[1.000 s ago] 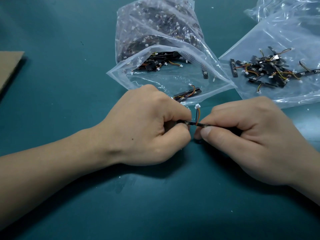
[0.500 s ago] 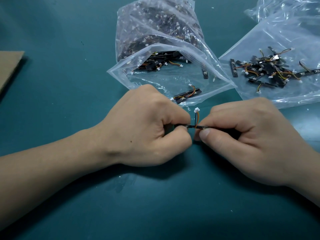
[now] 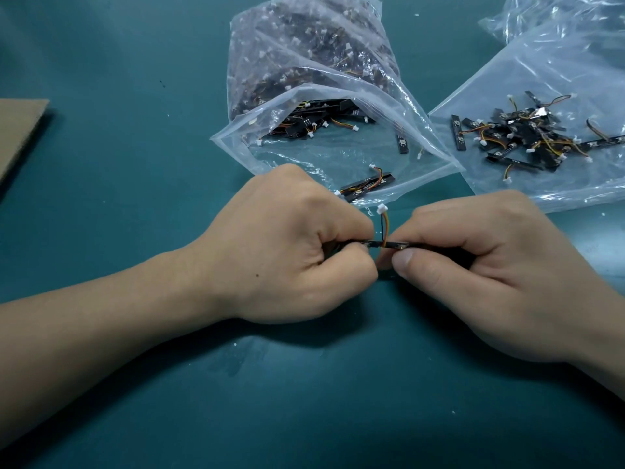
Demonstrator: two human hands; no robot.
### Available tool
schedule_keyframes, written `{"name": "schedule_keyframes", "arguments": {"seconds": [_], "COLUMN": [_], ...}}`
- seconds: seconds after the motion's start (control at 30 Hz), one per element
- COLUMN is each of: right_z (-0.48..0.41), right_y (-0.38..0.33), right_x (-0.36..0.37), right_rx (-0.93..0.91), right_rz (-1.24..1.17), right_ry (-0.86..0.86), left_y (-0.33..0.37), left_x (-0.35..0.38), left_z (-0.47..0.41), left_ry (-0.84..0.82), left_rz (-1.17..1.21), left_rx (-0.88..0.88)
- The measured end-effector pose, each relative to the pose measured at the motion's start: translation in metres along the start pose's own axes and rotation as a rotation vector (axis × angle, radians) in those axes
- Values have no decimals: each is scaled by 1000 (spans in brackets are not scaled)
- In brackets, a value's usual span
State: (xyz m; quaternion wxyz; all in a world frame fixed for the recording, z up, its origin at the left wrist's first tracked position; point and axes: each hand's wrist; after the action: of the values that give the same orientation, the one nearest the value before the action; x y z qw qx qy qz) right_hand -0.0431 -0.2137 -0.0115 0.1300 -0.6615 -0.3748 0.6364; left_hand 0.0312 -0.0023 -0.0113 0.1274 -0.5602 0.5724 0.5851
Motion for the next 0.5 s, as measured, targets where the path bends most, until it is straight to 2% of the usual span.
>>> {"name": "schedule_keyframes", "arguments": {"seconds": [0.5], "right_z": [0], "right_y": [-1], "right_x": [-2], "right_rx": [2], "right_rz": [-31], "right_ry": [-10], "left_y": [1], "left_x": [0], "left_z": [0], "left_ry": [-13], "left_rz": [-29], "left_rx": [12]}}
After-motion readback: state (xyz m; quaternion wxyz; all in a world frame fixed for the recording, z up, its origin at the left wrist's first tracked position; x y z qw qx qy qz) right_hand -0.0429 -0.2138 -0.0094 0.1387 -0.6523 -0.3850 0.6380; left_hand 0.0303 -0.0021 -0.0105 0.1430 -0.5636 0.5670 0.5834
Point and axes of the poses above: each hand's wrist, its own z-axis away from the middle knuckle, its own x-axis out of the palm, y = z × x, and after that the axes turned 3 degrees about x, right-handed
